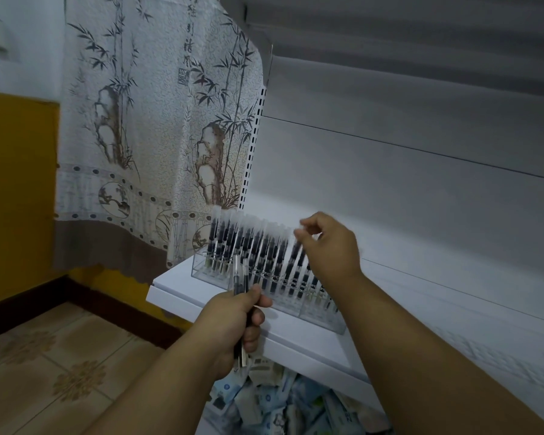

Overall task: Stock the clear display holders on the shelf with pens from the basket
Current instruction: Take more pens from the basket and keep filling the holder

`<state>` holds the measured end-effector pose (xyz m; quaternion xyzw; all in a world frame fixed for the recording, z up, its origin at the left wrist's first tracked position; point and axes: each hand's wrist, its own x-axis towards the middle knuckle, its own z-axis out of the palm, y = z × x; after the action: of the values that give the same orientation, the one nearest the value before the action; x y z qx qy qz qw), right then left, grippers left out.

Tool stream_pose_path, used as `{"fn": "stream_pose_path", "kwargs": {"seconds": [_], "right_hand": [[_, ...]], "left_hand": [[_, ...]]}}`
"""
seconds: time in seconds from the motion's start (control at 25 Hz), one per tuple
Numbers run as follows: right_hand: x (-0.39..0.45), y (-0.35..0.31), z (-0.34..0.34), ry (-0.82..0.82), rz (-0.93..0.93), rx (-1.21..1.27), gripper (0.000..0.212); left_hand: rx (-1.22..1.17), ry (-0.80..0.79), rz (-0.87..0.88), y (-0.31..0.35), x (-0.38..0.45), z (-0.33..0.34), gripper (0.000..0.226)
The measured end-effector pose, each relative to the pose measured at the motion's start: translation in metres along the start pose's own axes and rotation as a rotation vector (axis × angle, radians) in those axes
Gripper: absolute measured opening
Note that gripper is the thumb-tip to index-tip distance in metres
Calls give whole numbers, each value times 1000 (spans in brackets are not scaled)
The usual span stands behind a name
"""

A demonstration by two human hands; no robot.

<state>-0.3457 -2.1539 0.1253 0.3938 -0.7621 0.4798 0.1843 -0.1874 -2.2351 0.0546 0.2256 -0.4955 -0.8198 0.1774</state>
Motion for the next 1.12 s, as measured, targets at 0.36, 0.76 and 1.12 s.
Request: {"fn": "stream_pose_path", "kwargs": {"seconds": [0.36,0.76,1.12], "right_hand": [[-13,-29,-8,-214,-93,-135,32],[-18,-30,-23,-457,179,408,20],[-1,-11,-38,218,89,231,11]], "left_hand": [[-49,-173,-14,0,1,2,20],[-57,-291,-21,12,-4,23,31],[-199,52,32,9,6,14,19]]}}
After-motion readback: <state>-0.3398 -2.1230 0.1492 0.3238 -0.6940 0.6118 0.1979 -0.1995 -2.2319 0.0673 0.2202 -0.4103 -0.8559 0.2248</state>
